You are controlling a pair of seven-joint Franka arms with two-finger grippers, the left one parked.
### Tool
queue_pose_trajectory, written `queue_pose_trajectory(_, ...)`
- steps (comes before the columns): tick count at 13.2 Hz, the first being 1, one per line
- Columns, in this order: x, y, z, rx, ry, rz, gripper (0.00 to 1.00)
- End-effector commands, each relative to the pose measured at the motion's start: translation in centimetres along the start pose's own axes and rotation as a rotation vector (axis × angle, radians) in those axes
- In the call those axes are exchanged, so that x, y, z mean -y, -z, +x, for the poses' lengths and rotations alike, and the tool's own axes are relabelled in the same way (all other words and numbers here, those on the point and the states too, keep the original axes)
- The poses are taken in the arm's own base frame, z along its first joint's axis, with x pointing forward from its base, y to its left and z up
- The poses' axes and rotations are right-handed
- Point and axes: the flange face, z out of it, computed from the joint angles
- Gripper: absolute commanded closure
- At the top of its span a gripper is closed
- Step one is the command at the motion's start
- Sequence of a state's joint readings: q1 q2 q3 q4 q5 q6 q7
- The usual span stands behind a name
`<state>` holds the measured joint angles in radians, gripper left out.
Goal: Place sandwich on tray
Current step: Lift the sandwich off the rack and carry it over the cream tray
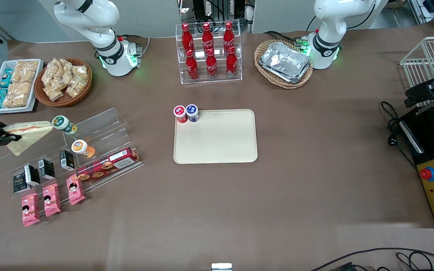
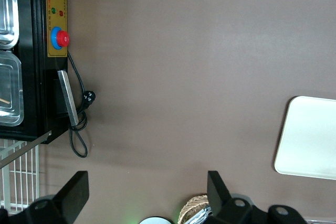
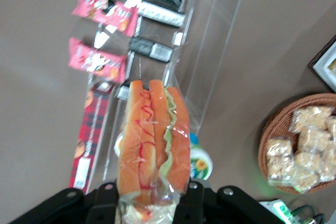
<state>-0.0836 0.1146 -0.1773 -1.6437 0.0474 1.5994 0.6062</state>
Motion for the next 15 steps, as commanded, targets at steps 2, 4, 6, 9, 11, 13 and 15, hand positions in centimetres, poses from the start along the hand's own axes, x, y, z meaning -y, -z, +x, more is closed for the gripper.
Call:
queue_pose_trajectory(2,6.7,1.7,-7.1,0.002,0.005,0.024,0.62)
queue_pose_trajectory(4,9.8,1.2,-9.5,-0.005,-0.037,0.033,0.62)
queue_pose_trajectory(6,13.7,0.2,-13.1,-0.017,-0.067,0.043,0.62)
queue_pose_trajectory(9,19.8,-2.2,-19.4,-0.025,-0.104,0.058,0.61)
queue_pose_trajectory(11,22.4,-3.4,-23.0,-0.01,-0.137,0.073,0.61)
queue_pose_trajectory(13,24.8,-4.9,-26.9,-0.002,-0.16,0.072,0.61)
queue_pose_trajectory(15,27.2,-7.1,-31.1,-0.001,-0.185,0.068,0.61)
